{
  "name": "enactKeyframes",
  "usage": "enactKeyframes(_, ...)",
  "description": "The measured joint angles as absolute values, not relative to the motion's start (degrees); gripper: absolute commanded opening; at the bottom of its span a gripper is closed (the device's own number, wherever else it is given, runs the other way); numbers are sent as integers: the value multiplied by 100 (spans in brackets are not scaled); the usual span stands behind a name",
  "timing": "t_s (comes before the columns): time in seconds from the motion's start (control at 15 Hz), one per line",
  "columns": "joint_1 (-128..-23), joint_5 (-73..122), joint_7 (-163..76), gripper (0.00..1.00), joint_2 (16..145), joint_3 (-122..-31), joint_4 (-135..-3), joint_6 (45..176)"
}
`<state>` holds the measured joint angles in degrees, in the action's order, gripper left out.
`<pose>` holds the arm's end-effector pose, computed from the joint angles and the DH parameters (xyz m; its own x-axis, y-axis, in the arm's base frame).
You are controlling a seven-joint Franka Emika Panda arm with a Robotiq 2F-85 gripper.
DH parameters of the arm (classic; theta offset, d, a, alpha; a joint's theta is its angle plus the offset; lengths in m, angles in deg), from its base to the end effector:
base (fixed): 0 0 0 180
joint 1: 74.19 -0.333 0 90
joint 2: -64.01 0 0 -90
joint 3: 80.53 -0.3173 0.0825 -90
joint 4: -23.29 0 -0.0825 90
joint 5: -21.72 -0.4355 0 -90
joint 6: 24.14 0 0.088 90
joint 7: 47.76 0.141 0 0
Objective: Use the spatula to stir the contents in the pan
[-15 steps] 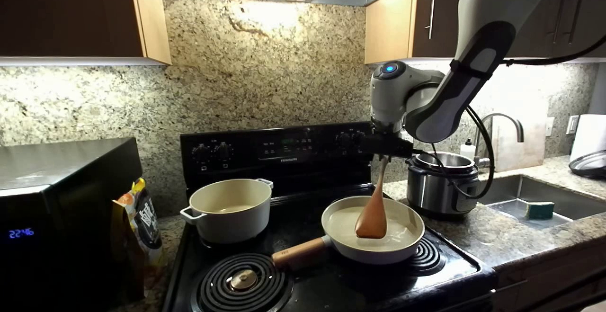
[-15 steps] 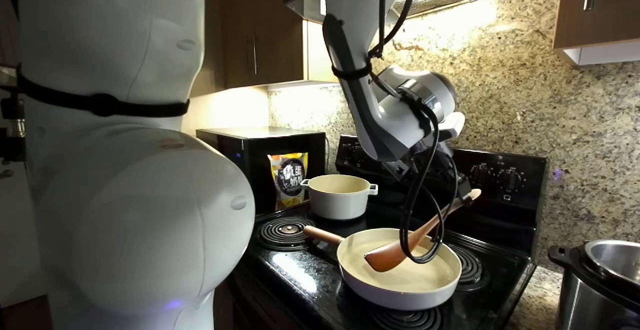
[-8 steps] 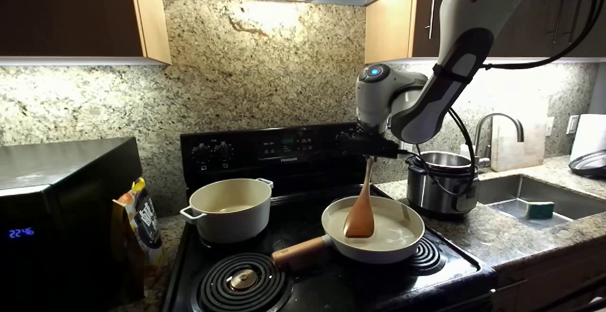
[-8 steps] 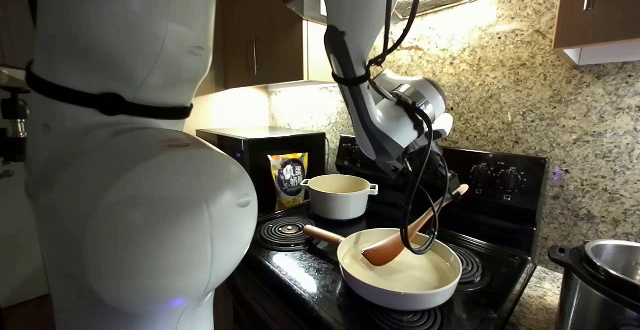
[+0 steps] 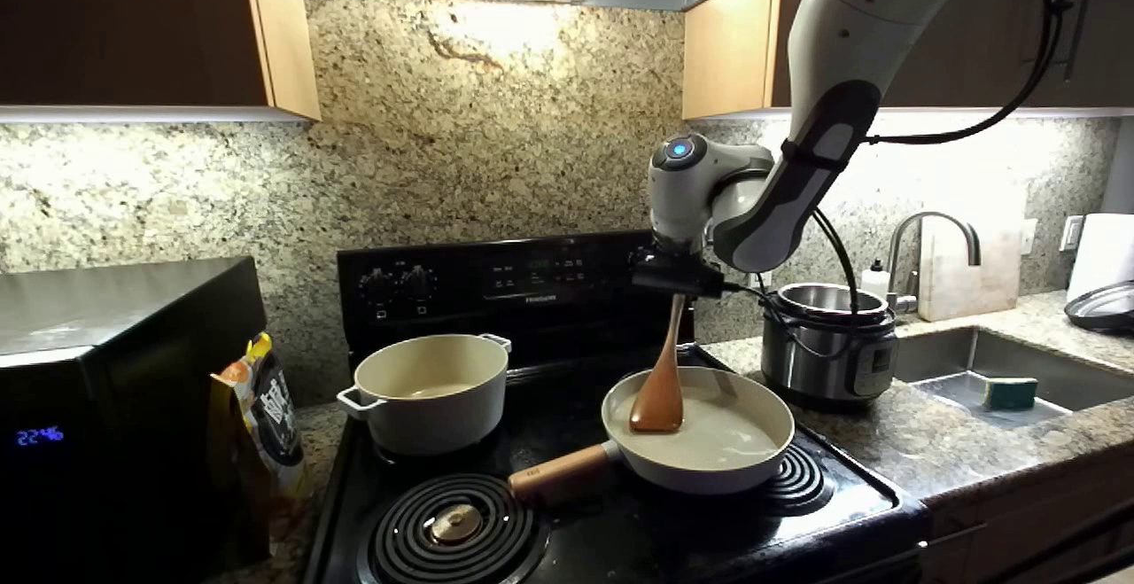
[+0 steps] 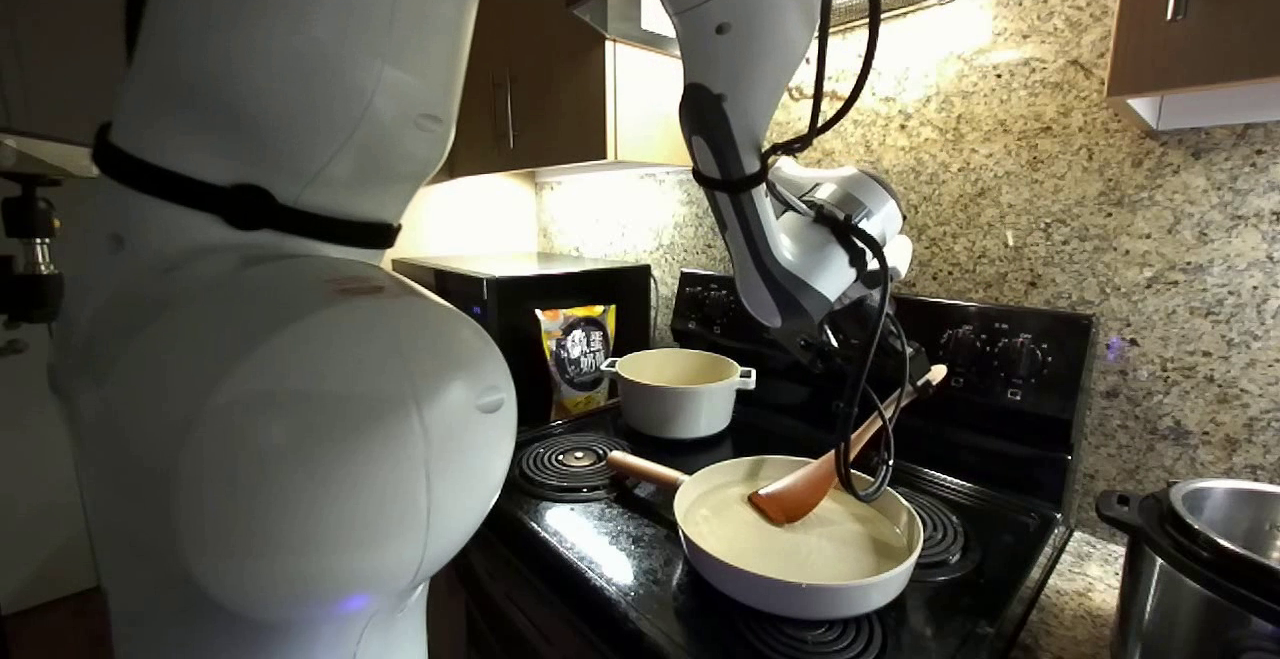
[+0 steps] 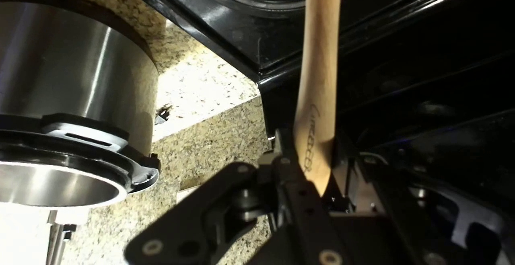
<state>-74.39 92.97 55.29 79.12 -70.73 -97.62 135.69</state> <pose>0.6415 -0.0756 0.2533 0.4730 -0.5680 0.6735 -0.7188 -0.6908 -0.0778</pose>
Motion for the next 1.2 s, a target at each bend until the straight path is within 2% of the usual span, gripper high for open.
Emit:
enactKeyframes(0.53, -7447, 9478, 5944, 12, 8228, -6796, -9372, 13260)
enactKeyframes(1.2, -7460, 9926, 6496, 12, 8156, -6455, -9669, 13225)
